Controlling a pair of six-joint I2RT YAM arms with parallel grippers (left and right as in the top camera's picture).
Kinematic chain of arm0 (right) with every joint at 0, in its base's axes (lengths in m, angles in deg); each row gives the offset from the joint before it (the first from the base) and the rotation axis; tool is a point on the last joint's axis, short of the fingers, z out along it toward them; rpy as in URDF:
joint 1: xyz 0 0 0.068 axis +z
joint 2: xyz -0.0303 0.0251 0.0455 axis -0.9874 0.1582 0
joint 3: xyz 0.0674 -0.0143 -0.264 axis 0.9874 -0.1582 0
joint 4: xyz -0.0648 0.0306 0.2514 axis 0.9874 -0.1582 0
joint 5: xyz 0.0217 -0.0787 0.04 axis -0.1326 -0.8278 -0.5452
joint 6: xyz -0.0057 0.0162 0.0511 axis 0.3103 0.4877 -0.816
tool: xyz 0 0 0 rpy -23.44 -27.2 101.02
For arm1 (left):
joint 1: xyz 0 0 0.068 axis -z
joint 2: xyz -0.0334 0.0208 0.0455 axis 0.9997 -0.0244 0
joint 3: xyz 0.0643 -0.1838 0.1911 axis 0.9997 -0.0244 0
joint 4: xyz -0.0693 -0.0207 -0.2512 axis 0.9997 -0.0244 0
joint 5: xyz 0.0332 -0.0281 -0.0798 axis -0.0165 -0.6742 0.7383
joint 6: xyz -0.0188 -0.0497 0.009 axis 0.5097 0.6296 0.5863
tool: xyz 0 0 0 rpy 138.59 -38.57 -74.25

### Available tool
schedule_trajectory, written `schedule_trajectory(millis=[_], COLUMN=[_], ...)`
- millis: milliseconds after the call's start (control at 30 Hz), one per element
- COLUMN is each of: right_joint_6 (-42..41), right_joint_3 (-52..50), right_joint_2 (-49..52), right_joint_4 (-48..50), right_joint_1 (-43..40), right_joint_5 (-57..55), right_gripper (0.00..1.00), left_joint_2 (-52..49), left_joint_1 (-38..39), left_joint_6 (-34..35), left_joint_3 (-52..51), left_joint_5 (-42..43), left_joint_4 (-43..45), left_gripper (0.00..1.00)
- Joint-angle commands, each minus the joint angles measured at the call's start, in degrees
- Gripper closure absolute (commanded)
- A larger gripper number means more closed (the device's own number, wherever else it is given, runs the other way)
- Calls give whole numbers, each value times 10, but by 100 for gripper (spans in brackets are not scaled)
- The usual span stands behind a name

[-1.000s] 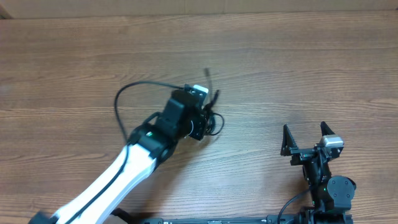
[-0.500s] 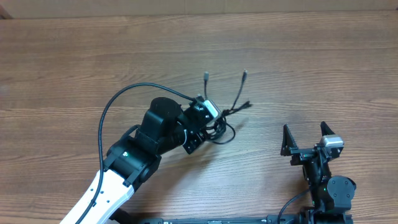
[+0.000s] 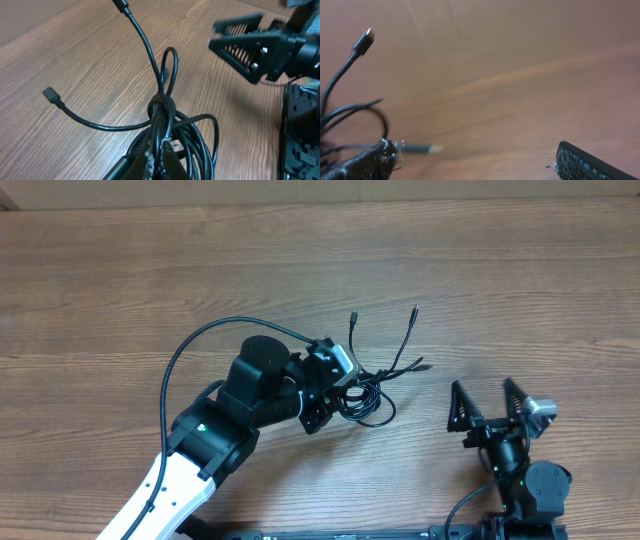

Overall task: Untangle cables
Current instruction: 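Lift the cable bundle upward with the left gripper, then move the right gripper toward the bundle held by the left gripper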

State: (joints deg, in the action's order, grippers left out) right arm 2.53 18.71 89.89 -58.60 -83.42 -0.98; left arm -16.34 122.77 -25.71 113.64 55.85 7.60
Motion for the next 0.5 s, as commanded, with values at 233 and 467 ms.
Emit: schedule_trajectory(millis=[233,467], right_joint_6=[-112,-112], right_joint_3=[196,364], right_joint_2=[17,156], right_joint_4=[-189,-295], right_joint_1=[3,3], right_joint_5=[78,121], right_gripper=[0,0], left_joint_2=[14,14], left_joint_1=[4,4], left_joint_6=[16,13], left_joint_3=[15,15], left_joint_5=[19,39], left_joint_4=[21,40], left_gripper=[96,96])
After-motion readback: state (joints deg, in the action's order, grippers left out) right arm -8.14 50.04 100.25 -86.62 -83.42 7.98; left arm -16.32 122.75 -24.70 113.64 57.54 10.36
